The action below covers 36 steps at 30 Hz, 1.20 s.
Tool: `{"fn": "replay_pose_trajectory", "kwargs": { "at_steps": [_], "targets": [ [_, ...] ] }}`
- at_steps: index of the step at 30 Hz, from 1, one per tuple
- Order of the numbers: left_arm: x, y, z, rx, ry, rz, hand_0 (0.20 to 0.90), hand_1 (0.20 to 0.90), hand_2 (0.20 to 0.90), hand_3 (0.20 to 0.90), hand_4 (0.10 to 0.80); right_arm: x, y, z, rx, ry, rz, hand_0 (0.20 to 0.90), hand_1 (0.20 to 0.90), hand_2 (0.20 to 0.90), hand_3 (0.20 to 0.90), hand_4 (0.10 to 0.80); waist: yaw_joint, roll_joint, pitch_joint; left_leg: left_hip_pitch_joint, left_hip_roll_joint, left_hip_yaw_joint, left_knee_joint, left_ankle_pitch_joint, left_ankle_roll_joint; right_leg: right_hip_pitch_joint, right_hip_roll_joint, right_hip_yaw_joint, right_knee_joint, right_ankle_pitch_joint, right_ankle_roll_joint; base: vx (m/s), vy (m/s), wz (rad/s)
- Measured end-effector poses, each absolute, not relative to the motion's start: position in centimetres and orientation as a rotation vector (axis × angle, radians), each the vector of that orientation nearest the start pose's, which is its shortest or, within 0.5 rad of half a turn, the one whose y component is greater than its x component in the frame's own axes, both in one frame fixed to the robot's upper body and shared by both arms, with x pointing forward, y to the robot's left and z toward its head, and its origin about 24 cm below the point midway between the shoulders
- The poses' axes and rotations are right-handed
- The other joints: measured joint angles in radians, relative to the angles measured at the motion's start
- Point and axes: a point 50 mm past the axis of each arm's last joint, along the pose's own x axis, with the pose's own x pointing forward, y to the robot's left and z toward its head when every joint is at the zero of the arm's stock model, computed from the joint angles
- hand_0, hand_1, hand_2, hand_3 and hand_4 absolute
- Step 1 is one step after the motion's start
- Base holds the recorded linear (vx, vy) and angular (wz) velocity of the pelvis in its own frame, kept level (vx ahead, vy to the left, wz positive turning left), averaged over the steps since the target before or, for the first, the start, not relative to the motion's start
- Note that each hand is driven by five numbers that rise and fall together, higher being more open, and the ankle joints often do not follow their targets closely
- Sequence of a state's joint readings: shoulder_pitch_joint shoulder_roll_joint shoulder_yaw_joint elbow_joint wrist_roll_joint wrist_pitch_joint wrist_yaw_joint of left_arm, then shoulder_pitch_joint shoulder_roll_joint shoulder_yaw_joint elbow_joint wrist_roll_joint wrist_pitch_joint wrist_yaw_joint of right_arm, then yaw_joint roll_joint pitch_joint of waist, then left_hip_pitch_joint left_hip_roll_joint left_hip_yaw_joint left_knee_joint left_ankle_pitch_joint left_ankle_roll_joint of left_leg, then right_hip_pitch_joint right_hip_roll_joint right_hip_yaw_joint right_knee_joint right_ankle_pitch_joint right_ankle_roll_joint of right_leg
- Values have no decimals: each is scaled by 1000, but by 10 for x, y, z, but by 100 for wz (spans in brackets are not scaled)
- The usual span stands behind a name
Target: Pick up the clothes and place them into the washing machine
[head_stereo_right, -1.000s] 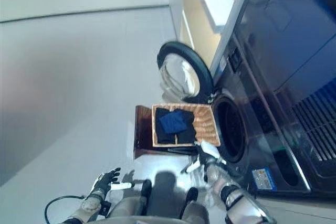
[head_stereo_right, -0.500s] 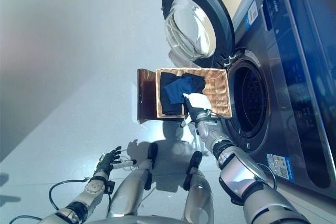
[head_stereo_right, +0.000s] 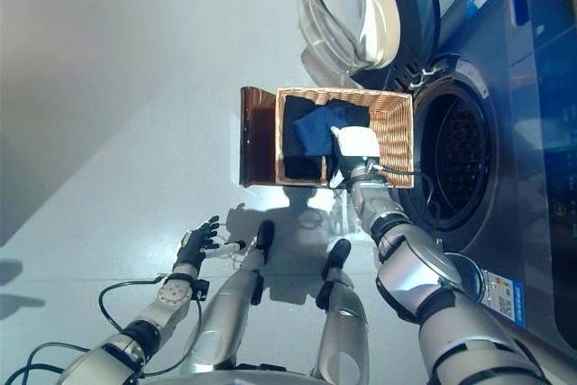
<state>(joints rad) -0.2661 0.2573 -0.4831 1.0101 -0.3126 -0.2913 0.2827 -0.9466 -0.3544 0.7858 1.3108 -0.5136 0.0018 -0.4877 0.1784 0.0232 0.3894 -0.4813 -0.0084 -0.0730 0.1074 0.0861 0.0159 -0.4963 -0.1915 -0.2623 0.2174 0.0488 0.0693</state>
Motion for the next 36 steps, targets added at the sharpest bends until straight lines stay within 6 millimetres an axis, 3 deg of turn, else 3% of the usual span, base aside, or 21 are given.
{"fn": "replay_pose_trajectory", "kwargs": {
  "at_steps": [4,16,23,36],
  "targets": [
    [244,177,-82,267,466,57,900,900,900,900,800,389,-196,81,-1574,-34,-99,900,900,900,900,800,6,24,18,-37,-8,-8,15,3,2,-25,-9,-9,8,1,1,0,28,11],
    [249,176,-75,234,420,63,900,900,900,900,800,398,-204,110,-1570,-108,-226,900,900,900,900,800,13,35,29,-143,-25,-23,57,8,-5,-145,-37,-10,103,-25,-3,38,6,6],
    [248,176,-75,227,423,67,900,900,900,900,800,399,-213,117,-1585,-110,-264,900,900,900,900,800,30,36,28,-163,-26,-40,68,10,-8,-155,-39,-25,116,-31,-12,32,10,6],
    [251,173,-71,222,400,74,900,900,900,900,800,402,-223,135,-1517,-121,-342,900,900,900,900,800,32,42,25,-177,-42,-46,63,19,-8,-176,-56,-29,134,-36,-3,39,10,3]
  ]
}}
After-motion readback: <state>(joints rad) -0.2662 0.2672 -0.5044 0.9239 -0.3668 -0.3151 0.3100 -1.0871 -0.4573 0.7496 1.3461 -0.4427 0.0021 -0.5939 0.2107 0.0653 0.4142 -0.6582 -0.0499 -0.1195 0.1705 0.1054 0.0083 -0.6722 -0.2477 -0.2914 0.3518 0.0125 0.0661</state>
